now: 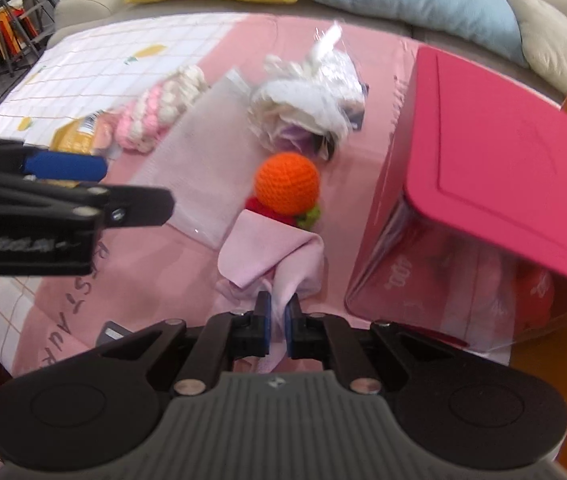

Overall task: Organize soft objects
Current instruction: 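Grasp the white mesh bag with the left tool while the right tool holds the pink cloth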

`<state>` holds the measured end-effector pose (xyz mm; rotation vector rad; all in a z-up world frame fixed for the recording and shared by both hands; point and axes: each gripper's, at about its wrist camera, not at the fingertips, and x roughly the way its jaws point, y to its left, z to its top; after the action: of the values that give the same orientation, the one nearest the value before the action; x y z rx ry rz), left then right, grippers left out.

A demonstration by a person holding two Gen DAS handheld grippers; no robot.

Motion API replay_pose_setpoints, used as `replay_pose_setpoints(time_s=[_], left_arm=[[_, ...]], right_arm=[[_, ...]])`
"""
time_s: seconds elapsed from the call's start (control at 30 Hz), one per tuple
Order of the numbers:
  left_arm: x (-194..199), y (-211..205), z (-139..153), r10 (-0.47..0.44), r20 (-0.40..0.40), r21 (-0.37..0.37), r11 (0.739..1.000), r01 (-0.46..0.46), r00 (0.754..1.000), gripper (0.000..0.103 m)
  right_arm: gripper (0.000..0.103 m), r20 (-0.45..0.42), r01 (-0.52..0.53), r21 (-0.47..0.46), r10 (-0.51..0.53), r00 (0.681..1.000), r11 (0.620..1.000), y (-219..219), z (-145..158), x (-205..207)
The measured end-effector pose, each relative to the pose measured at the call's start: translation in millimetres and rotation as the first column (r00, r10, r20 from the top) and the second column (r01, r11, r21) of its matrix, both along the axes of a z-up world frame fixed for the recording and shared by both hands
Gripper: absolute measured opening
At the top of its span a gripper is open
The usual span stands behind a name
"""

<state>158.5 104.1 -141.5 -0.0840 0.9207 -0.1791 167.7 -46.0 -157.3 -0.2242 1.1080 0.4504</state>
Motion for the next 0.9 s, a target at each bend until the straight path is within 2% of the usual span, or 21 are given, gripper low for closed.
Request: replay_pose_setpoints(time_s=[0.07,0.3,0.4,0.43,0.47,0.5,0.57,0.6,0.63,0.67,0.73,0.9], left_arm=[[8,-2,-7,-0.004,-0.002,0.018,1.000,0.004,1.000,0.087],[25,-8,-39,0.038,-0.035,0.066,0.997,-0.035,0.999,0.088],[20,-18,-42,0.014,-0.012,0.111,0.994,-0.013,1.000,0.082],[17,-24,-41,0.000,-0.001,0.138,0.990,0.000,1.000,0.074],[15,-27,-40,-0.016,0.005,0.125,0.992,0.015,1.000,0.061],[12,-30,-39,-0.027,0.004,0.122,0.992,0.026,1.000,0.060],[8,-35,-37,-0.049,0.009,0.123,0.991,0.047,0.999,0.038],[6,-38,-37,-0.057,0.008,0.125,0.991,0.055,0.998,0.033],[5,-40,-36,-0.066,0.004,0.123,0.990,0.065,0.998,0.017],[3,-42,-35,-0.071,-0.006,0.121,0.990,0.072,0.997,0.010],[-3,-44,-33,-0.052,-0.022,0.123,0.991,0.055,0.998,0.009],[-13,-38,-24,0.007,-0.105,0.060,0.998,-0.001,0.994,0.008]], right_arm=[[0.005,-0.032,-0.002,-0.012,0.002,0.999,1.000,-1,-11,4],[0.005,-0.018,-0.035,-0.010,0.034,0.999,0.999,-1,-15,2],[0.005,-0.015,-0.040,-0.005,0.040,0.999,0.999,-1,-16,2],[0.005,-0.011,-0.044,-0.007,0.044,0.999,0.999,-1,-16,1],[0.005,-0.007,-0.047,-0.010,0.047,0.999,0.999,-1,-15,-1],[0.005,-0.004,-0.050,-0.012,0.050,0.999,0.999,-2,-15,-2],[0.005,-0.004,-0.049,-0.011,0.049,0.999,0.999,-1,-15,-1],[0.005,-0.004,-0.049,-0.010,0.049,0.999,0.999,-4,-12,-5],[0.005,-0.004,-0.049,-0.010,0.049,0.999,0.999,-4,-12,-5],[0.005,-0.004,-0.051,-0.009,0.051,0.999,0.999,-4,-12,-5],[0.005,-0.006,-0.053,-0.006,0.053,0.999,0.999,-5,-11,-6],[0.005,-0.038,-0.042,0.010,0.043,0.998,0.999,-10,-10,1]])
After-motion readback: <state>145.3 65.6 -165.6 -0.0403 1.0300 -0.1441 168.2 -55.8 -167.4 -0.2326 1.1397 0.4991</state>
